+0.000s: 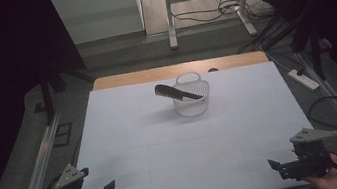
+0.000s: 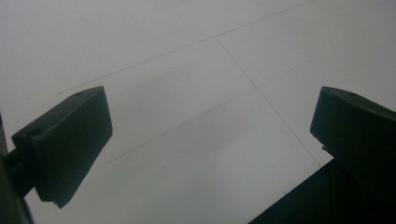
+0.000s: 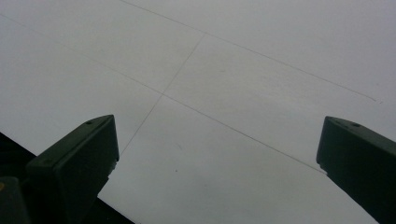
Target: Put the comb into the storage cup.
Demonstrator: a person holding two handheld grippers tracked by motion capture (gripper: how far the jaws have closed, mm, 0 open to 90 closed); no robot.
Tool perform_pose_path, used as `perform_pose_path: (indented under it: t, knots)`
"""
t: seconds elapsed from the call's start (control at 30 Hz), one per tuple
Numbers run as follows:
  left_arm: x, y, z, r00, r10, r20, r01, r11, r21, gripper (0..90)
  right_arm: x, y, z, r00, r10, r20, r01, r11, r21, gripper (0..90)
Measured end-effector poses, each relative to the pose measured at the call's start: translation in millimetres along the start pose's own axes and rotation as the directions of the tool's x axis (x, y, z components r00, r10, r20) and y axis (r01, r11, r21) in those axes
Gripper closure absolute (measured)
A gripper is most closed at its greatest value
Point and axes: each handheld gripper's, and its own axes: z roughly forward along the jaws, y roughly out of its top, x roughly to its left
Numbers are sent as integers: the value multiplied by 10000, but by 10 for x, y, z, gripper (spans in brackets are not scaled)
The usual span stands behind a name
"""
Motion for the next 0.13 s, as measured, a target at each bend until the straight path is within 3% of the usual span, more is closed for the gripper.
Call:
perform_pose_path:
  t: [0.13]
  knots:
    - [5, 7, 5, 9999, -77, 69, 77, 10000, -31, 0, 0, -1, 5, 10000, -46, 31, 46, 10000, 41, 0]
